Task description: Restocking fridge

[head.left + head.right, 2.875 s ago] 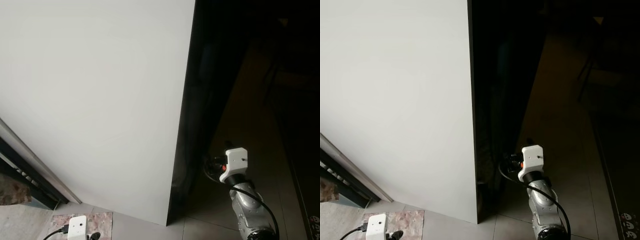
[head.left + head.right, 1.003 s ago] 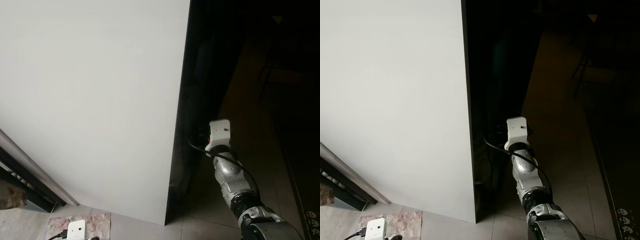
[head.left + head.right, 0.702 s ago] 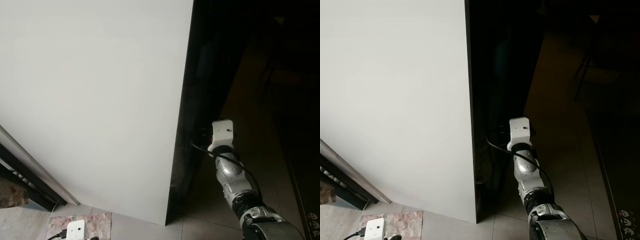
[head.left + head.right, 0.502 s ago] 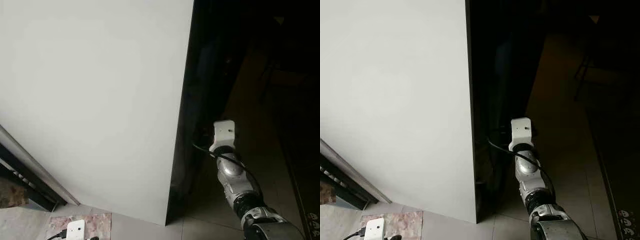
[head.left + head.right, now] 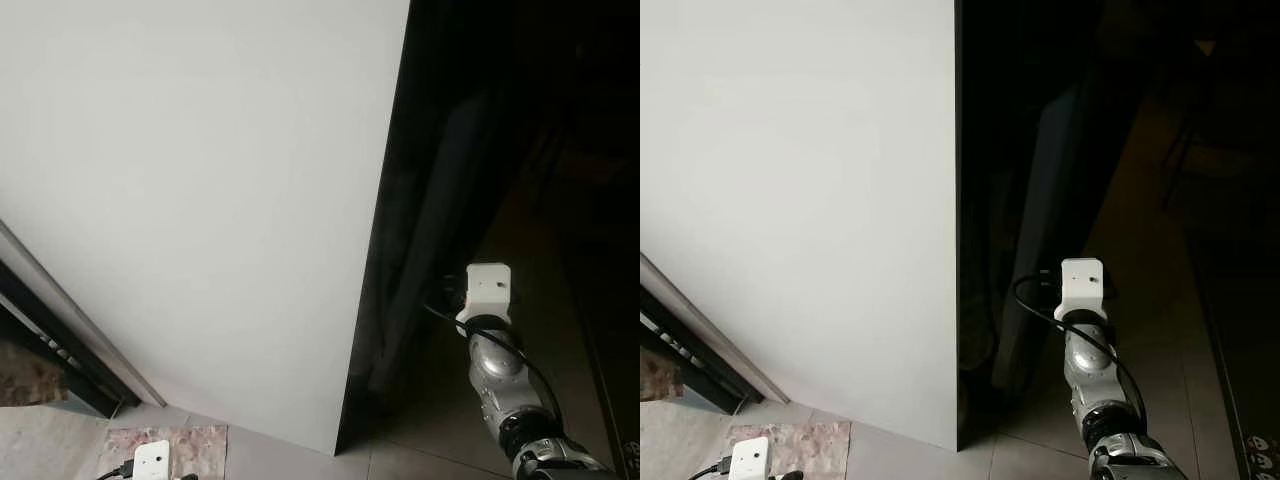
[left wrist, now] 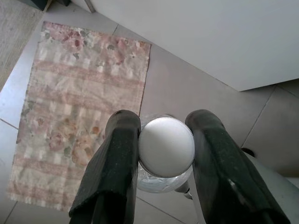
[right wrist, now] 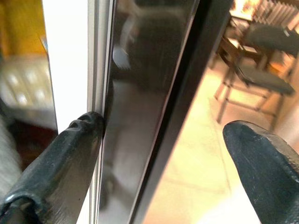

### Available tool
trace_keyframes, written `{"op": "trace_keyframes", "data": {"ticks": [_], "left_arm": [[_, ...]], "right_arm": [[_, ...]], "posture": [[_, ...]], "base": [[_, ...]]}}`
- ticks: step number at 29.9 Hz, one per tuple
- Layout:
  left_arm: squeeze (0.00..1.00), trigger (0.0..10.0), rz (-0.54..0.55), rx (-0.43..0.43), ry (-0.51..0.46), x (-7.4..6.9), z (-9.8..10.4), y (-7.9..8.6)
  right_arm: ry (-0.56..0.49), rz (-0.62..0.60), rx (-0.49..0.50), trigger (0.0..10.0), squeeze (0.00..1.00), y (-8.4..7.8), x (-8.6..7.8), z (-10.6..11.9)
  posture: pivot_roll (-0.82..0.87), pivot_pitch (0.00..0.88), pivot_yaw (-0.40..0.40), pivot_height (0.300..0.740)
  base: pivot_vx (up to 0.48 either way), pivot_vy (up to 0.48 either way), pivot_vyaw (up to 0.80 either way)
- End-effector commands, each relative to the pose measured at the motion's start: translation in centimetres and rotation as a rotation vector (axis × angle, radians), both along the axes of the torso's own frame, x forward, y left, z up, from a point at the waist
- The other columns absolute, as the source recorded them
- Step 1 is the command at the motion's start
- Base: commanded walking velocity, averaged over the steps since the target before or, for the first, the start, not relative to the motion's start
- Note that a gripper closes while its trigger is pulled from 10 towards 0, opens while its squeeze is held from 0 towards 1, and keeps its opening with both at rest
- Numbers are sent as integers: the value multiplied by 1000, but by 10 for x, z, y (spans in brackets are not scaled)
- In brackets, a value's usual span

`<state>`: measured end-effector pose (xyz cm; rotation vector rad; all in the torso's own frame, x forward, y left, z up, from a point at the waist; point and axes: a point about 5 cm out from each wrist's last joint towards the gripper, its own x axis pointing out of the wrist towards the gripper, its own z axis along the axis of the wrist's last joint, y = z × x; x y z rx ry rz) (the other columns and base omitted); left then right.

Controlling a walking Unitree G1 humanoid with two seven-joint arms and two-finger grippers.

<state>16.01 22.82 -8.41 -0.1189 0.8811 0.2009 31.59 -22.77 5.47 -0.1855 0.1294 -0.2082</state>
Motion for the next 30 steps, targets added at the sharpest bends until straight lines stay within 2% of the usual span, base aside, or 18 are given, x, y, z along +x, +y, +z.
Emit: {"op": "trace_keyframes", "data": {"ticks": [1, 3, 4, 6, 10, 11, 12, 16, 18, 19, 21, 23, 30], "left_arm": [[0, 10000, 3, -2, 9, -2, -1, -1], [0, 10000, 2, -2, 9, -2, -1, -1], [0, 10000, 1, -2, 8, -1, -1, -1], [0, 10000, 2, -2, 7, -1, -1, -1], [0, 10000, 4, -1, 7, -1, 0, 0], [0, 10000, 7, 1, 9, -2, 0, 4], [0, 10000, 8, 2, 10, -2, 0, 5], [0, 10000, 17, 4, 21, -7, -1, 10], [0, 10000, 18, 5, 24, -8, -1, 11], [0, 10000, 19, 5, 30, -10, -2, 11], [0, 10000, 18, 5, 34, -12, -2, 11], [0, 10000, 11, 6, 46, -14, -4, 11], [0, 10000, 14, 4, 47, -13, -4, 9]], "right_arm": [[134, -112, 38, 10000, 0, -19, -24, -28], [149, -126, 48, 10000, 0, -22, -28, -32], [191, -163, 59, 10000, 0, -28, -38, -42], [230, -199, 71, 10000, 0, -33, -48, -51], [284, -230, 82, 10000, 0, -37, -60, -61], [334, -244, 99, 10000, 0, -38, -70, -71], [350, -248, 104, 10000, 0, -38, -73, -74], [472, -250, 148, 10000, 0, -34, -96, -95], [499, -242, 154, 10000, 0, -32, -101, -99], [553, -232, 153, 10000, 0, -29, -110, -107], [585, -225, 153, 10000, 0, -28, -116, -111], [655, -206, 153, 10000, 0, -22, -128, -121], [752, -203, 187, 10000, 0, -16, -149, -134]], "posture": [[4, 36, -10, 740], [4, 36, -9, 740], [5, 34, -10, 740], [7, 32, -10, 740], [8, 32, -10, 740], [7, 31, -9, 740], [7, 31, -9, 740], [9, 29, -9, 740], [9, 31, -8, 740], [8, 32, -9, 740], [12, 34, -9, 740], [10, 34, -9, 740], [16, 35, -10, 740]], "base": [[0, 0, 0], [0, 0, 0], [0, 0, 0], [0, 0, 0], [0, 0, 0], [0, 0, 0], [0, 0, 0], [0, 0, 0], [0, 0, 0], [0, 0, 0], [0, 0, 0], [0, 0, 0], [0, -237, 0]]}}
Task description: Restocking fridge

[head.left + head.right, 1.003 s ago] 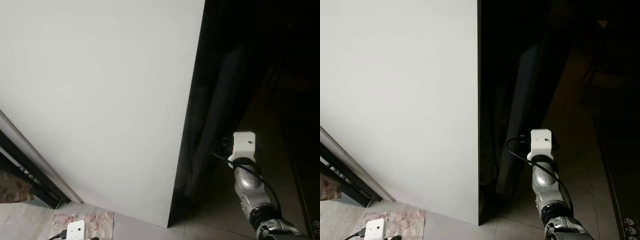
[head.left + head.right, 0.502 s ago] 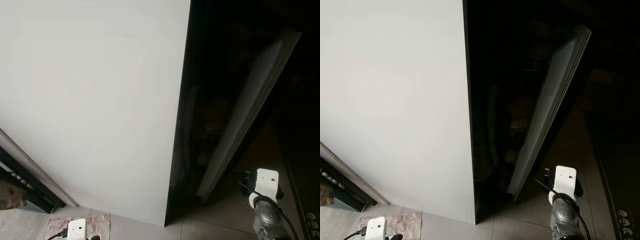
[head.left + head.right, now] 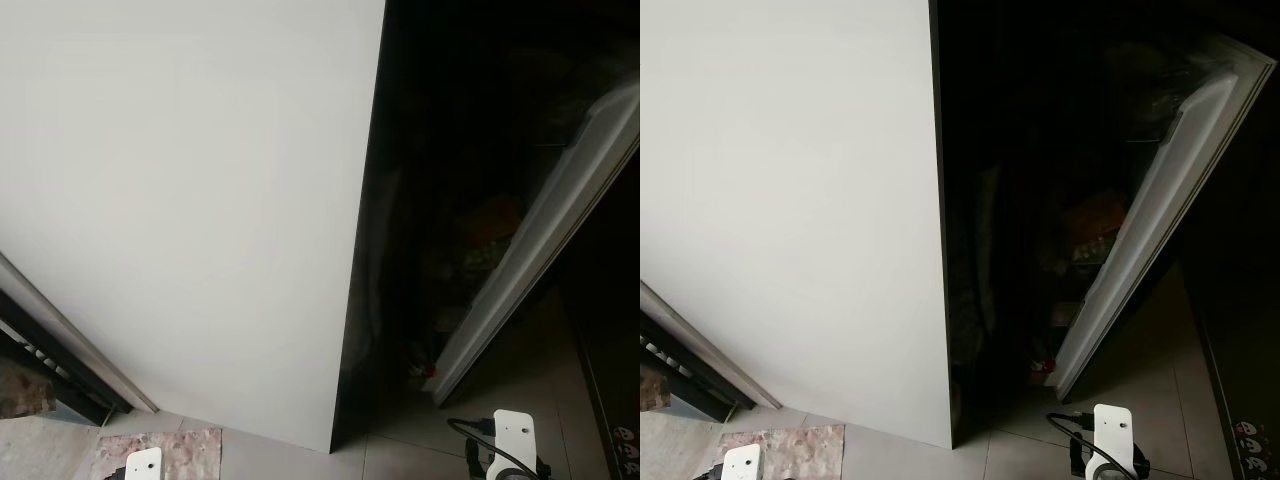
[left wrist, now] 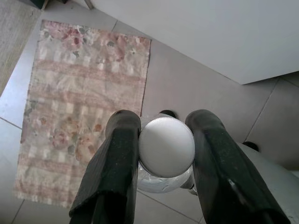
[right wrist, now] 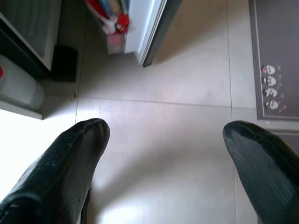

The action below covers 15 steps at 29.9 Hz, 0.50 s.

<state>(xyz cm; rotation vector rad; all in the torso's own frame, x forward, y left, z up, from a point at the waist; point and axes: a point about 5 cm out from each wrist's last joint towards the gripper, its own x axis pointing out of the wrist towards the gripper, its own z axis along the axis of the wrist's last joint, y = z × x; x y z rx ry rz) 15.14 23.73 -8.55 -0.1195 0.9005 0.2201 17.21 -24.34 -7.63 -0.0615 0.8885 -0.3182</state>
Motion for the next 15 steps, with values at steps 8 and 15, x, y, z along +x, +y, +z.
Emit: {"op": "trace_keyframes", "data": {"ticks": [8, 15], "left_arm": [[0, 10000, -6, -4, 21, -1, -2, -3], [0, 10000, -10, -5, 12, 0, -1, -3]], "right_arm": [[19, -20, 23, 10000, 0, 0, -9, -4], [8, -14, 26, 10000, 0, -1, -6, -3]], "posture": [[13, 33, -11, 740], [16, 29, -13, 740]], "base": [[0, -368, 0], [0, -364, 0]]}}
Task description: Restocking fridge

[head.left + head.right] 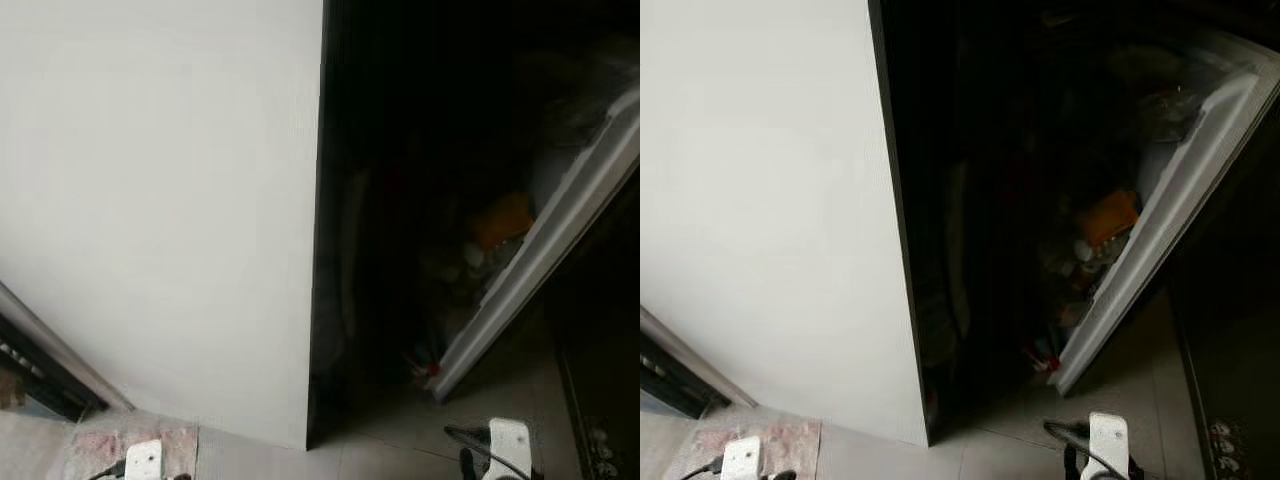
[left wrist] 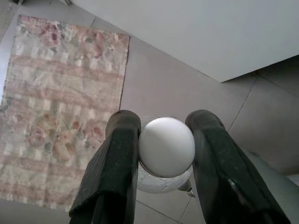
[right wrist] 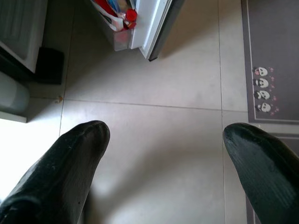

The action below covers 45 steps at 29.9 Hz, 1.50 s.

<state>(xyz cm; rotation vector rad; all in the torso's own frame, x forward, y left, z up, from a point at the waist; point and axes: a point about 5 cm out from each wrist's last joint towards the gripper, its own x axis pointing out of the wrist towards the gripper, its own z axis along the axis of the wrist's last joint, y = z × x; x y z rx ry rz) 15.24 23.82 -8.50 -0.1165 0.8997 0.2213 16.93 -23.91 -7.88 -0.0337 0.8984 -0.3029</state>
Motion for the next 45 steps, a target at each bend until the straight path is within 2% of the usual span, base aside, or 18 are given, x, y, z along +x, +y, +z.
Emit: {"op": "trace_keyframes", "data": {"ticks": [1, 7, 11, 22, 30, 36, 45], "left_arm": [[0, 10000, -11, -8, 12, -1, -1, -4], [0, 10000, -22, -6, 7, 1, -1, -4], [0, 10000, -19, 3, 14, 1, -1, -4], [0, 10000, -8, 9, 36, -10, -1, 11], [0, 10000, -9, 14, 74, -23, -5, 12], [0, 10000, -20, 28, 87, -25, -6, 14], [0, 10000, -45, 25, 70, -11, -6, -1]], "right_arm": [[2, -14, -5, 10000, 0, -5, -3, 0], [-20, 1, -16, 10000, 0, -5, 2, 3], [-67, 71, -3, 10000, 0, 2, 15, 8], [-58, 58, 15, 10000, 0, 3, 14, 6], [-50, 63, 24, 10000, 0, 3, 12, 5], [-47, 44, 43, 10000, 0, 4, 10, 4], [-61, 38, 61, 10000, 0, 5, 11, 5]], "posture": [[16, 29, -13, 740], [15, 20, -9, 740], [14, 14, -7, 740], [15, 3, -3, 740], [17, 20, -4, 740], [18, 32, -6, 740], [17, 38, -8, 740]], "base": [[0, -326, 0], [0, -312, 0], [0, -77, 600], [0, 0, 800], [0, 0, 800], [0, 0, 333], [0, -226, 0]]}}
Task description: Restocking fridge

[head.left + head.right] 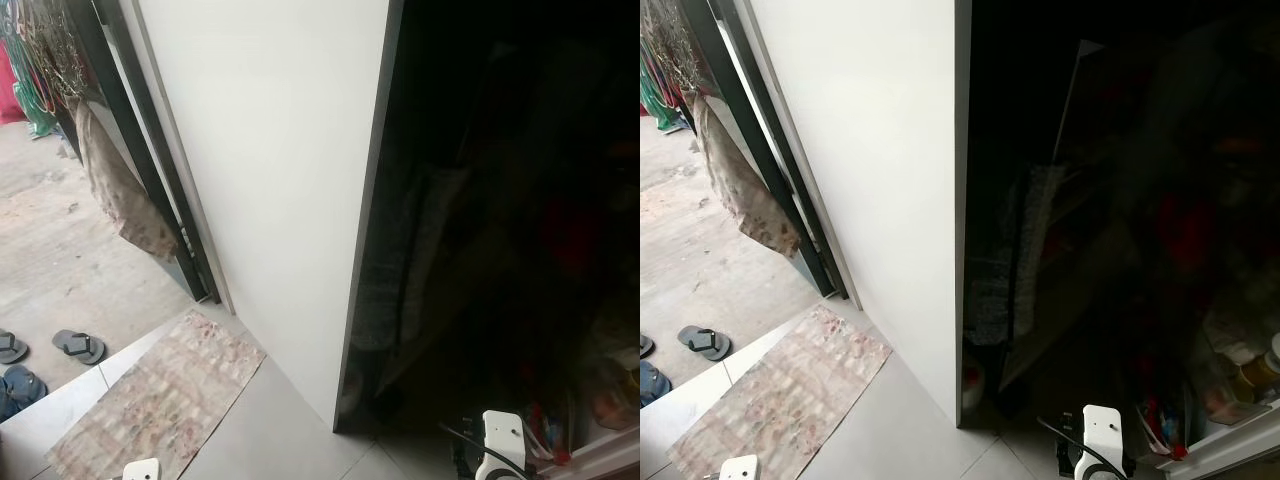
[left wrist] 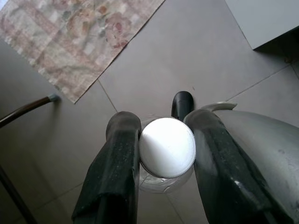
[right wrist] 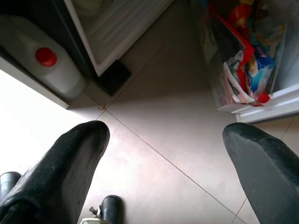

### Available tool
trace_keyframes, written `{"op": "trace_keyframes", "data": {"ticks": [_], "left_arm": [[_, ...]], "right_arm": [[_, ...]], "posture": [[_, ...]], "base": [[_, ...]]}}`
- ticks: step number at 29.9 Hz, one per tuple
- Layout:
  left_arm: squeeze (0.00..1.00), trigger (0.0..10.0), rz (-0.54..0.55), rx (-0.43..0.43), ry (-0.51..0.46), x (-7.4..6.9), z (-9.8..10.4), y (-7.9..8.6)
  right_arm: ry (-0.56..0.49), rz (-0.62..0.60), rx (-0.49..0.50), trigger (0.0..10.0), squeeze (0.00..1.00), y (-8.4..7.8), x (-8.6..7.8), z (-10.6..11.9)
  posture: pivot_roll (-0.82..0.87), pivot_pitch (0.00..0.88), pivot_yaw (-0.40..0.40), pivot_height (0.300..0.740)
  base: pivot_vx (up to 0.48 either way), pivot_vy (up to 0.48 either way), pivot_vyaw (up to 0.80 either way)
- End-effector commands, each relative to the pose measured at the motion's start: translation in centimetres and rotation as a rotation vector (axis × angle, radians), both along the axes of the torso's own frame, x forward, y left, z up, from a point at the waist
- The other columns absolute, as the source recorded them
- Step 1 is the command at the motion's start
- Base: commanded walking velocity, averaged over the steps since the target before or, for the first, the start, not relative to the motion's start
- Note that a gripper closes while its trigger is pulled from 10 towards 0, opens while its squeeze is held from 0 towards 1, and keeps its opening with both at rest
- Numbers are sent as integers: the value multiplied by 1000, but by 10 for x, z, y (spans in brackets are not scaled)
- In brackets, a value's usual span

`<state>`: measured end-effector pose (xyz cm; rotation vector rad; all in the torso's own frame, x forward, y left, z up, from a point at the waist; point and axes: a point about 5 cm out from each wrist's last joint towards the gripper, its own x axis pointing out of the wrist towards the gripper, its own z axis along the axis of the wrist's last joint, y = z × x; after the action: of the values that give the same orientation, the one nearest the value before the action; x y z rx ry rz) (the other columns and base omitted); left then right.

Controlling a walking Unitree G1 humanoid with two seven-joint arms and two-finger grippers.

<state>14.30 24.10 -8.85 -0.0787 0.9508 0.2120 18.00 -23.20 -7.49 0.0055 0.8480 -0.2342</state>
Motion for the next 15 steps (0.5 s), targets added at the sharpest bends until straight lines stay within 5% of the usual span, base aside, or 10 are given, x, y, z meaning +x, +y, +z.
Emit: {"op": "trace_keyframes", "data": {"ticks": [1, 15], "left_arm": [[0, 10000, -21, 1, 15, -1, -2, -5], [0, 10000, -40, 13, 4, 2, 0, -5]], "right_arm": [[-5, -7, 6, 10000, 0, -2, 1, 1], [11, 35, -25, 10000, 0, 1, 3, 1]], "posture": [[17, 38, -8, 740], [17, 42, -5, 740]], "base": [[0, -300, 0], [0, -298, 0]]}}
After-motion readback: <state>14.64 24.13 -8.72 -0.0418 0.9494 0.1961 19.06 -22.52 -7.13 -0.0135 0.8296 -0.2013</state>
